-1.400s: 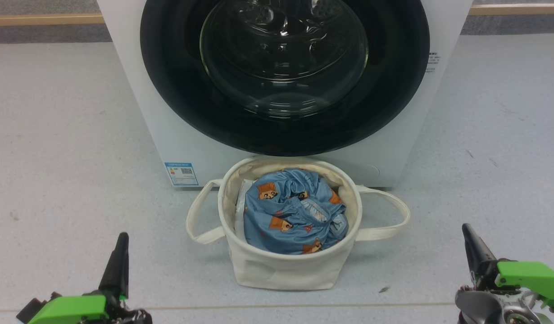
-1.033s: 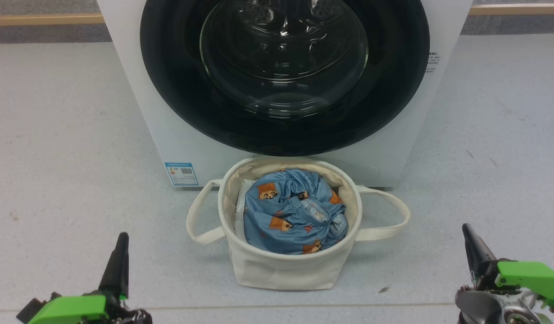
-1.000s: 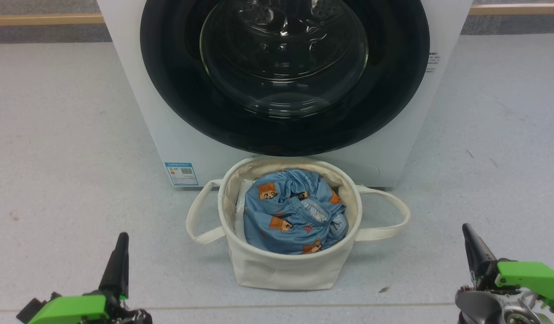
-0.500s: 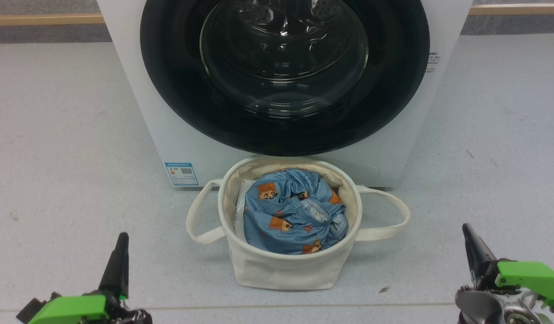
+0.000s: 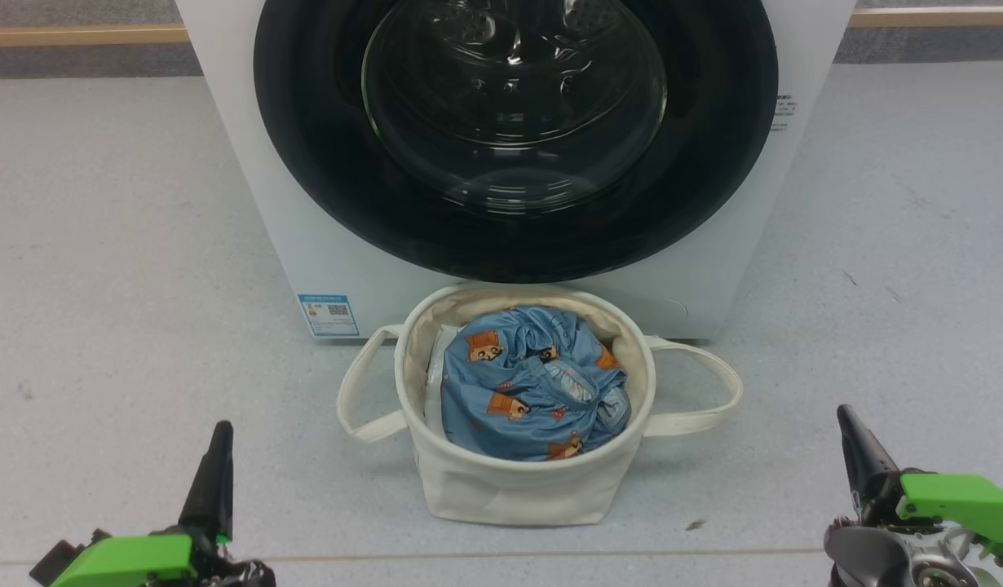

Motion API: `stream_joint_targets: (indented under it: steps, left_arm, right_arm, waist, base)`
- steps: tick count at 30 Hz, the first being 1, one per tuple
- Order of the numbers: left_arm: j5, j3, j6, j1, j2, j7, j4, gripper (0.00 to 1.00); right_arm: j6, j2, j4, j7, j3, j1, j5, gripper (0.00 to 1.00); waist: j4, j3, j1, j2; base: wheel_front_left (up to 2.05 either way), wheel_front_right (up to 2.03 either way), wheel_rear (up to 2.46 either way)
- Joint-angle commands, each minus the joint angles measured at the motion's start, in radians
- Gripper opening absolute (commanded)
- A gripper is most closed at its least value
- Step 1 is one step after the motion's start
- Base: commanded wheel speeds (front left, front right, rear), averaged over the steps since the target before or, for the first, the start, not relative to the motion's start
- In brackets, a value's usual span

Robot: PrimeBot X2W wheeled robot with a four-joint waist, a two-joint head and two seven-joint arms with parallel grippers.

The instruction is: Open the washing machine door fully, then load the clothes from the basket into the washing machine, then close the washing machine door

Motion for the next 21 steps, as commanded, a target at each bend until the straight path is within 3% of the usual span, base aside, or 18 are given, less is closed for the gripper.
stream_joint_targets:
  steps: [1,9,10,21]
  left_arm:
    - [0.006,0.034,-0.008,-0.051,0.005,0.007,-0.038,0.00]
    - [0.006,0.034,-0.008,-0.051,0.005,0.007,-0.038,0.00]
    - [0.002,0.000,0.000,0.000,0.000,0.000,0.000,1.00]
    - [-0.001,0.004,0.008,0.012,0.000,-0.004,0.062,1.00]
  right_arm:
    - [0.000,-0.026,-0.034,-0.007,0.016,-0.044,0.006,0.00]
    - [0.000,-0.026,-0.034,-0.007,0.016,-0.044,0.006,0.00]
    - [0.000,0.000,0.000,0.000,0.000,0.000,0.000,1.00]
    - [0.000,0.028,0.055,-0.004,0.002,0.010,-0.013,1.00]
  waist:
    - [0.000,0.000,0.0000,0.0000]
    - [0.000,0.000,0.0000,0.0000]
    - [0.000,0.000,0.0000,0.0000]
    - [0.003,0.000,0.0009,0.0000]
  base:
    - [0.00,0.00,0.00]
    - [0.00,0.00,0.00]
    - [0.00,0.00,0.00]
    - [0.00,0.00,0.00]
